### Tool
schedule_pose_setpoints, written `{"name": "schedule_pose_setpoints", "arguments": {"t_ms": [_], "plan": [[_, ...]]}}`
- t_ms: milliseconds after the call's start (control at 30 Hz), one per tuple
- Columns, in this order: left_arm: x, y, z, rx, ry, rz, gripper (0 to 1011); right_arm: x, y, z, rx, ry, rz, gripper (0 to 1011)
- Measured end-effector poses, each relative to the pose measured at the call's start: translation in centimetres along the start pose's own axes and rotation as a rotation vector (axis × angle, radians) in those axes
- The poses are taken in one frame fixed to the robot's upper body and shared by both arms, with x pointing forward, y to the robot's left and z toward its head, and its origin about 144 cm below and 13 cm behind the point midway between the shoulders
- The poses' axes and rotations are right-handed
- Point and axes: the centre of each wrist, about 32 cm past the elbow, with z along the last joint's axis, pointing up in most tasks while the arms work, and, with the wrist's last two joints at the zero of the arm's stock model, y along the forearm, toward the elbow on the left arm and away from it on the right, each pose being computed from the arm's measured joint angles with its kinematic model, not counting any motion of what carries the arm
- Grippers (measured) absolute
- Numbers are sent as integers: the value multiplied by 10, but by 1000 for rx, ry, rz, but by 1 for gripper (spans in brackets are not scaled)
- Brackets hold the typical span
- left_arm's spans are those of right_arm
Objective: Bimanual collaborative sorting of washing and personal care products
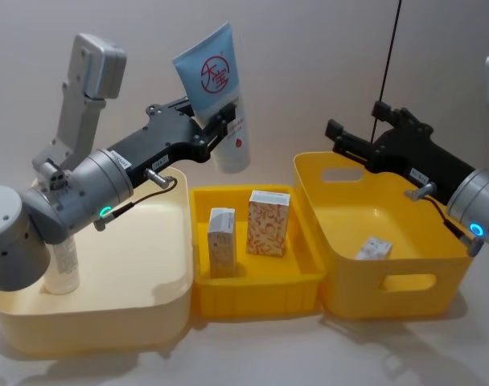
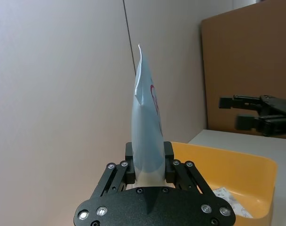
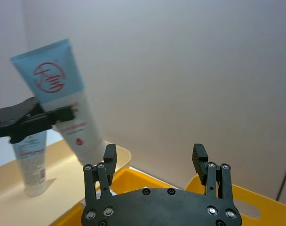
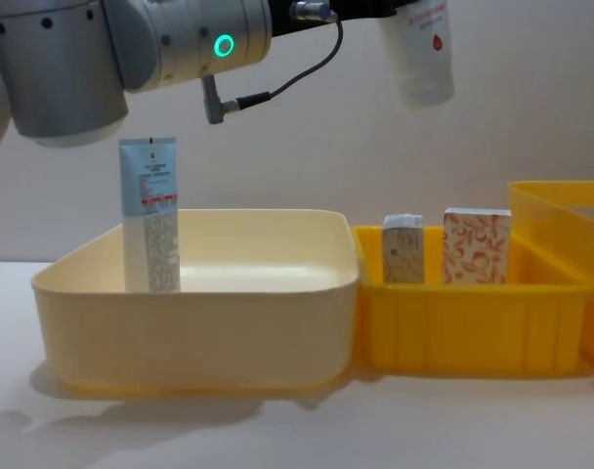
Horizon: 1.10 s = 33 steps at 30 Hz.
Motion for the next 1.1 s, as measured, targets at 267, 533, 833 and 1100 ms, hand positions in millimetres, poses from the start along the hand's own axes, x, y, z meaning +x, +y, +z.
{"name": "schedule_pose_setpoints", "arguments": {"t_ms": [267, 533, 833, 1100], "plan": [[0, -5, 3, 24, 9, 22, 335, 5, 8, 9, -20, -67, 133, 1001], [-1, -8, 6, 43, 15, 34, 335, 9, 18, 17, -47, -171, 250, 1001], [-1, -9, 7, 55, 20, 44, 335, 9, 29, 22, -77, -298, 322, 1001], [-2, -8, 7, 61, 27, 51, 335, 4, 40, 18, -110, -438, 324, 1001]]}}
